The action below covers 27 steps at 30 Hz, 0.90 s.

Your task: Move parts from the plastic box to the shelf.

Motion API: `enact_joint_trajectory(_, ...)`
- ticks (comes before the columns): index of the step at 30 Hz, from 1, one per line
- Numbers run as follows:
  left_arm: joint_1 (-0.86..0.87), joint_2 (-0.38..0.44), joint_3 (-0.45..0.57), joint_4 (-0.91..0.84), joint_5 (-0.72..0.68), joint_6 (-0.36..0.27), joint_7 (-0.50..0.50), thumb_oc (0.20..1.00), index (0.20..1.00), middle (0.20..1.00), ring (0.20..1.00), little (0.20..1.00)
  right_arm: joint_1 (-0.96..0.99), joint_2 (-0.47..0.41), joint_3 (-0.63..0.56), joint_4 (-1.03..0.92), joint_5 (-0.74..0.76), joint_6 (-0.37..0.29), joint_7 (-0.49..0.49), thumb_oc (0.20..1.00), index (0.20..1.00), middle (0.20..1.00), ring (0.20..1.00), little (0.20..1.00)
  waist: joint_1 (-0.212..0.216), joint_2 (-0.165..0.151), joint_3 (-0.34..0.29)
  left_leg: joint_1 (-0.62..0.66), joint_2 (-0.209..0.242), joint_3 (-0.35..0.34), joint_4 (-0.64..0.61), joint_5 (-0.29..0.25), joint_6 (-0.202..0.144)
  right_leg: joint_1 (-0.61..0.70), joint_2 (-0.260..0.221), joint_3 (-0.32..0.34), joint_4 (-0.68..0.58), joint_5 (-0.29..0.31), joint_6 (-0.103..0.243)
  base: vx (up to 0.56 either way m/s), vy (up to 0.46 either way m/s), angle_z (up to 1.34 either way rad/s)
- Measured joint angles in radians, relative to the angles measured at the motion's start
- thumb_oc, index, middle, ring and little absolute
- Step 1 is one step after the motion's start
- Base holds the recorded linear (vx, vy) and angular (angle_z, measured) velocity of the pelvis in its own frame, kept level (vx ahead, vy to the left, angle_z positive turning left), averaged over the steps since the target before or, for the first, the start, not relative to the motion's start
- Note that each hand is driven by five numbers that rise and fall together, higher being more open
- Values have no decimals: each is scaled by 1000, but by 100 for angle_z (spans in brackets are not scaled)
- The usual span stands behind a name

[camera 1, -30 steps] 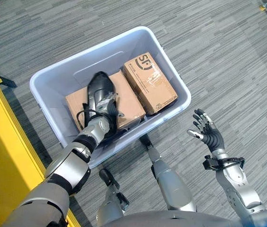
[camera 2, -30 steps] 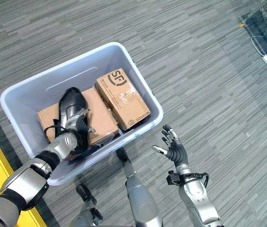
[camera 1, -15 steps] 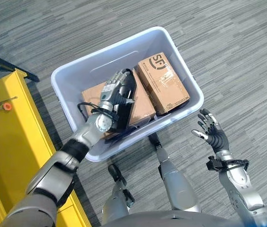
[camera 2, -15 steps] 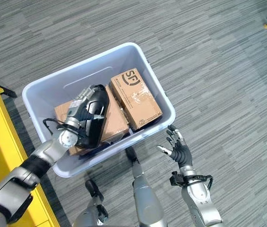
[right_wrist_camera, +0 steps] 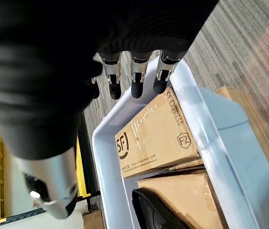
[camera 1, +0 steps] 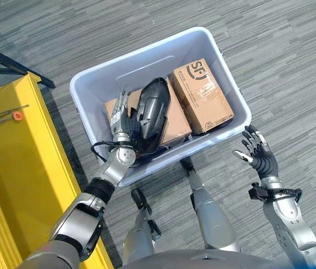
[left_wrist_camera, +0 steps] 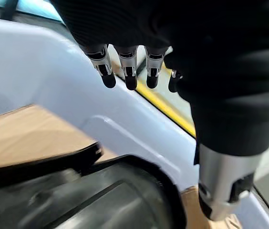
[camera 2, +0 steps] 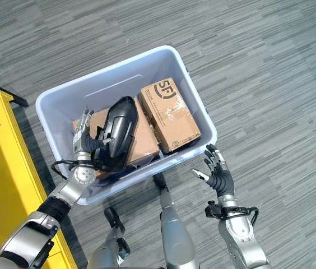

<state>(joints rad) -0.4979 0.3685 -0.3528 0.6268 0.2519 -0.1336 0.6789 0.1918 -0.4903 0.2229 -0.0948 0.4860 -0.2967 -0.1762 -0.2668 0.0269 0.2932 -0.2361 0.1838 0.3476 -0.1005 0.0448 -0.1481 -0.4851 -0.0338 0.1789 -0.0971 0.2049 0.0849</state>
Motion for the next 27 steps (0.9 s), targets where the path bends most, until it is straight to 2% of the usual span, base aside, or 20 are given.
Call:
enact_joint_trajectory(2,-5,-5,-1,16,-9,-2,4,1000,1000,1000,1000,1000,0,0,8,0,0,0,-6,1000,1000,1000,1000,1000,-3,-2,2,-1,0,0,0,0,0,-1,0,0,-1,-1,0,0,0,0)
enact_joint_trajectory(5,-50,-42,7,195,-96,3,4,1000,1000,1000,1000,1000,-2,-1,30,1,0,0,-12,1000,1000,1000,1000,1000,-7,-2,2,-19,0,1,0,0,0,-19,2,1,4,12,-6,-2,-1,-2)
enact_joint_trajectory(9,-83,-51,82,339,-221,14,6,1000,1000,1000,1000,1000,-9,-2,63,-3,0,-1,-25,1000,1000,1000,1000,1000,-18,-22,13,-21,3,6,0,0,0,-23,5,5,4,17,-6,0,-6,-2)
enact_joint_trajectory(14,-64,-46,127,355,-317,12,32,1000,1000,1000,1000,1000,-11,-2,64,-5,1,-1,-28,1000,1000,1000,1000,1000,-14,-28,17,-25,7,7,0,1,-2,-30,10,7,3,12,1,0,0,0)
enact_joint_trajectory(27,-102,-83,116,447,-349,22,39,1000,1000,1000,1000,1000,-24,-3,84,-5,1,-1,-32,1000,1000,1000,1000,1000,-15,-42,27,-32,8,26,0,-1,-5,-46,15,21,3,14,-1,1,0,-2)
